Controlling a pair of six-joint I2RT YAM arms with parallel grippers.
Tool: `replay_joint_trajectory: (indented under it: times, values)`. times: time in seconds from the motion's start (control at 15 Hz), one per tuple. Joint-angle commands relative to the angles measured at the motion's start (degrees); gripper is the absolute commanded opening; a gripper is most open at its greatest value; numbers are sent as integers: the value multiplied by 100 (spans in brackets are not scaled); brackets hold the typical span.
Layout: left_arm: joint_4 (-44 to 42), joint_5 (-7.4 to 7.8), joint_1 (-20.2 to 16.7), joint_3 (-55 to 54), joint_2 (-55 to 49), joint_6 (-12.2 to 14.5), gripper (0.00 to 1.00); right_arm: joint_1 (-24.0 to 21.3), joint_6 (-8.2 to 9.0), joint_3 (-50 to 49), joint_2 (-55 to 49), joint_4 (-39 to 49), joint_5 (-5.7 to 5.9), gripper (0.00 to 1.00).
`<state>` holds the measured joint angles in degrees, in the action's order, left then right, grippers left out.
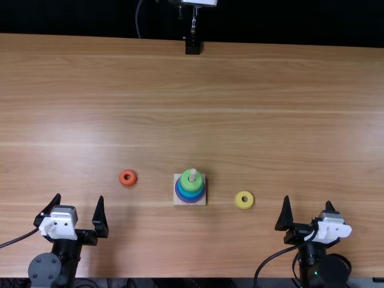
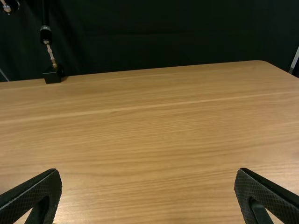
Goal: Build the Hanoi tower: stack the rings onto the peg from bottom to top in this color order: purple, dark blue, light blue, dark green, light green, yellow, orange.
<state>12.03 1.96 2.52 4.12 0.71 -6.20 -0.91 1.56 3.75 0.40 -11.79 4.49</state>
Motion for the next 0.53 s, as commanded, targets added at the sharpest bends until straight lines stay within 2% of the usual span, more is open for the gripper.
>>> replay_joint_trajectory:
  times: [0.0, 0.47]
  values:
    - [157, 89, -24, -377, -71, 40, 100, -6, 23, -287, -40, -346, 78, 100]
    - [157, 100, -24, -377, -71, 40, 100, -15, 44, -287, -40, -346, 68, 100]
